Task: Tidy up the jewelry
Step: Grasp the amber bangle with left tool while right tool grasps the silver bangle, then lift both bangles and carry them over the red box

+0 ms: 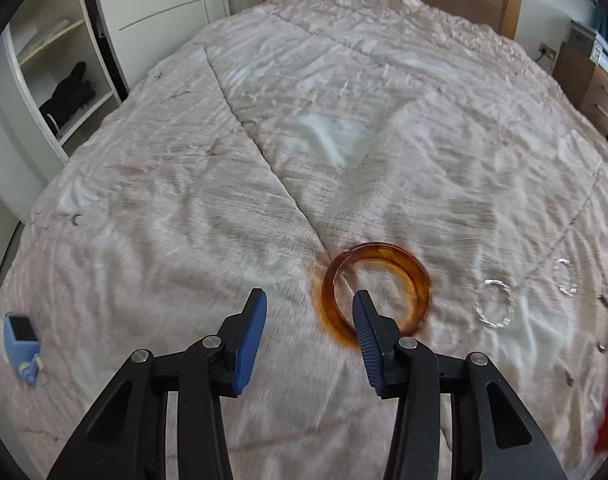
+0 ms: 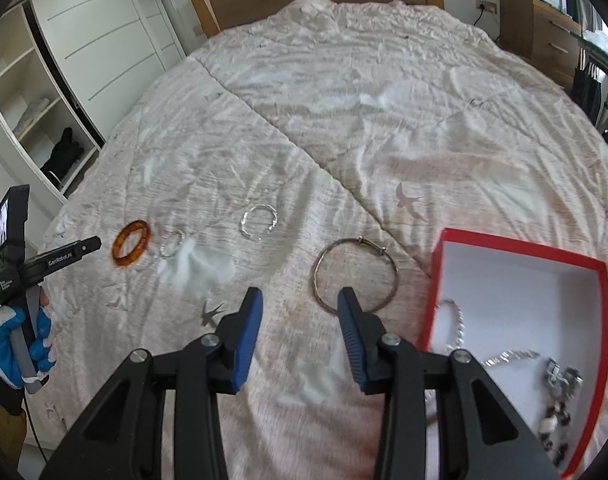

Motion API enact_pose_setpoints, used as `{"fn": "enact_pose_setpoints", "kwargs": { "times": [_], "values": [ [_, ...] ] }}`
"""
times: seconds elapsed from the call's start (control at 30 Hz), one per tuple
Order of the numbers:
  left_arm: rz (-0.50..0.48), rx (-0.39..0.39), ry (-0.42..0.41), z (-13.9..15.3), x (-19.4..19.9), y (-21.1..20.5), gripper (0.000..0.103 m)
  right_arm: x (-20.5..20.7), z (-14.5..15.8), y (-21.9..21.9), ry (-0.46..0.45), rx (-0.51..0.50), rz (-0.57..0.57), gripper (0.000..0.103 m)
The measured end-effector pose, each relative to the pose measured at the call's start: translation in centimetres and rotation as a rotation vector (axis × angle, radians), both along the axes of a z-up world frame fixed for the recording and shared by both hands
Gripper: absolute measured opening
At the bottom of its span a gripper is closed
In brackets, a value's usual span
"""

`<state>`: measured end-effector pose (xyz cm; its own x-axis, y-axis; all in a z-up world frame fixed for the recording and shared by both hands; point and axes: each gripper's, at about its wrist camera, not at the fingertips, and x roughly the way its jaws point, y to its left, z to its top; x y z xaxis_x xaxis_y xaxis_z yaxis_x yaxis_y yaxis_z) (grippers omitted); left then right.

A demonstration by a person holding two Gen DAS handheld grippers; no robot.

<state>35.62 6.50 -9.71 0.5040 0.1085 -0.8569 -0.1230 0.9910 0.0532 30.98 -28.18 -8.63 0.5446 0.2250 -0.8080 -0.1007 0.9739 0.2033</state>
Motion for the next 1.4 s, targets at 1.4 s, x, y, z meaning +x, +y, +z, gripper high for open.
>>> {"fn": "enact_pose_setpoints", "kwargs": {
  "times": [1.4],
  "values": [
    [-0.028,0.035,-0.037,1.3,-3.7,0.4,0.009,-1.9,-0.3,3.4,0.017,0.195,0.045,0.004]
  ]
}}
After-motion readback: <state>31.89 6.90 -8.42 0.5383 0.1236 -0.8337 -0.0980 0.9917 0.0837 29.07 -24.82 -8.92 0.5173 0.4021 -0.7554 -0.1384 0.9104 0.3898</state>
